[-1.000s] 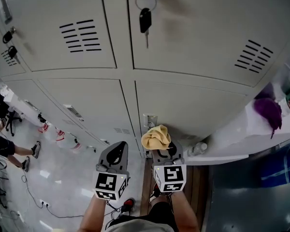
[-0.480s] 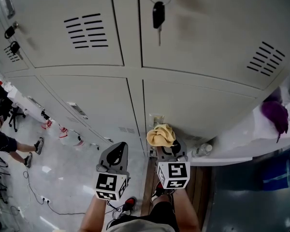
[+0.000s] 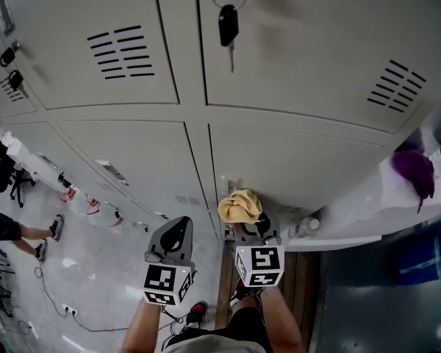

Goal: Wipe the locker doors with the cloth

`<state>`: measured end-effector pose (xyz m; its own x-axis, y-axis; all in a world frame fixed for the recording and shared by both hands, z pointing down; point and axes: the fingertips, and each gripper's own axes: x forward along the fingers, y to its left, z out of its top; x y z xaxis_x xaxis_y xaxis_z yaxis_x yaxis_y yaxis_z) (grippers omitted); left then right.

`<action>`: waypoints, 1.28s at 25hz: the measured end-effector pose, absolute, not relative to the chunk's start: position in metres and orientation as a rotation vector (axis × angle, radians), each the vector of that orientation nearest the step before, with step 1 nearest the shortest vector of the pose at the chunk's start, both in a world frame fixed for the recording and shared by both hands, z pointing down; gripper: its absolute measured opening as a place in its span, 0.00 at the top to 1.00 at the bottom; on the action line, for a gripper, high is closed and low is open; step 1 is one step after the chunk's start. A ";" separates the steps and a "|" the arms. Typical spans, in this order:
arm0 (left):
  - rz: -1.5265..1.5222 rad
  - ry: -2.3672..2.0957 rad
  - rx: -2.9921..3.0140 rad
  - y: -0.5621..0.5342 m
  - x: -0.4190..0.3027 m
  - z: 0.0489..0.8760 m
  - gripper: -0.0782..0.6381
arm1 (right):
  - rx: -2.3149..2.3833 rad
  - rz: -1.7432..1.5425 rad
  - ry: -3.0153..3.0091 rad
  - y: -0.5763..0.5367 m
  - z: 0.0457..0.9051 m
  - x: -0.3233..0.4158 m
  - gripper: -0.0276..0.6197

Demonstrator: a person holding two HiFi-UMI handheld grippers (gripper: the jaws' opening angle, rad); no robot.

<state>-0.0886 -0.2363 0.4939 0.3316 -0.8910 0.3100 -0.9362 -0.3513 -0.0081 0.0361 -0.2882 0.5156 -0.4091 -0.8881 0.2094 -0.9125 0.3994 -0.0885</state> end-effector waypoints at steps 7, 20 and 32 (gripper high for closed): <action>0.384 -1.655 2.434 -0.238 -0.084 0.492 0.86 | 1.641 0.305 -2.513 -0.288 0.516 0.037 0.68; 0.379 -1.626 2.470 -0.244 -0.080 0.489 0.86 | 1.680 0.298 -2.475 -0.288 0.518 0.047 0.68; 0.378 -1.561 2.507 -0.246 -0.065 0.492 0.86 | 1.766 0.303 -2.395 -0.287 0.524 0.079 0.68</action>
<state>-0.0653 -0.2455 0.4922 0.4219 -0.8561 0.2985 -0.8977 -0.4405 0.0054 0.0794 -0.2865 0.5238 -0.2956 -0.9251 0.2385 -0.9553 0.2865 -0.0727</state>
